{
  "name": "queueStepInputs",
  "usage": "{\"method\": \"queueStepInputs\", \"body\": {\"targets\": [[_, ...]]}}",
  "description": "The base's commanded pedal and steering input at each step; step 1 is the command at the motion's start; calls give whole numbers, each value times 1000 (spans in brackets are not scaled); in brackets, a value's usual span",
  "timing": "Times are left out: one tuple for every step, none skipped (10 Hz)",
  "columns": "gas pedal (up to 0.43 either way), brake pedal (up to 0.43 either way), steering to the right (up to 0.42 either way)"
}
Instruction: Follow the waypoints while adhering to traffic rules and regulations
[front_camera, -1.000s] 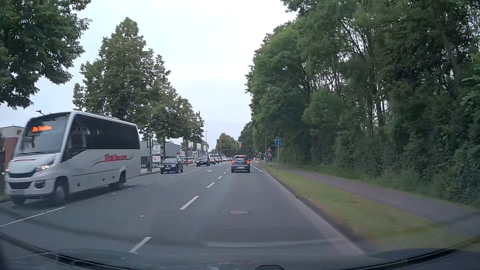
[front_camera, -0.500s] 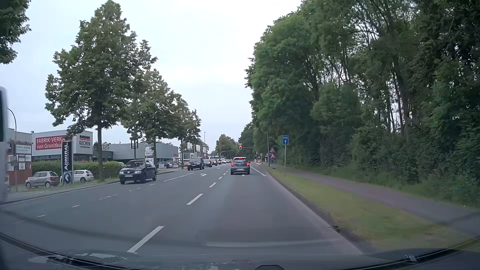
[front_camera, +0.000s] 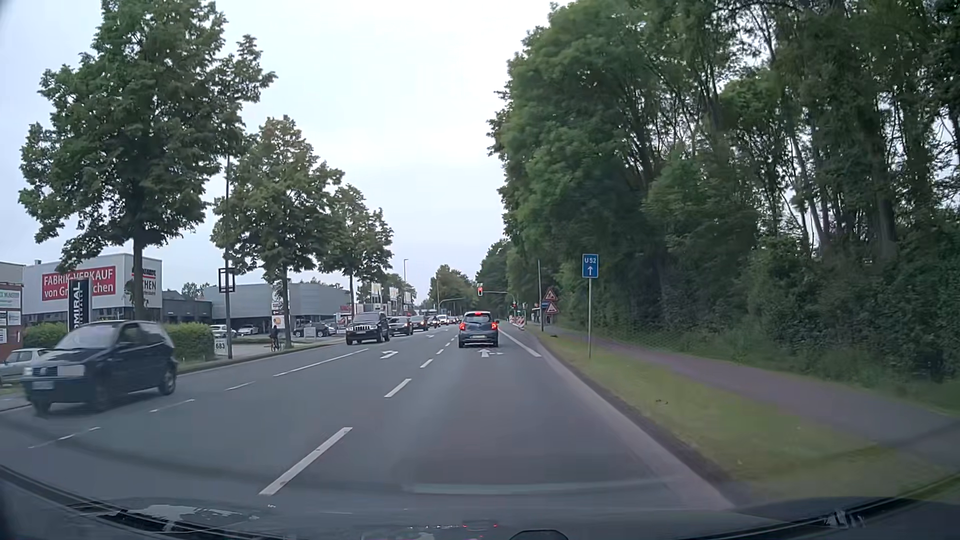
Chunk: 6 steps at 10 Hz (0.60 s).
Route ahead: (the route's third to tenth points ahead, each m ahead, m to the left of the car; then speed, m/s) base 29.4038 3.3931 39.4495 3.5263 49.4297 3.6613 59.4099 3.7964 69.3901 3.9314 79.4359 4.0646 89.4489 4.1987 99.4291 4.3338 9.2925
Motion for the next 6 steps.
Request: {"method": "queueStepInputs", "body": {"targets": [[130, 0, -2], [130, 0, -2], [130, 0, -4], [130, 0, -10], [130, 0, -10], [47, 0, -10]]}}
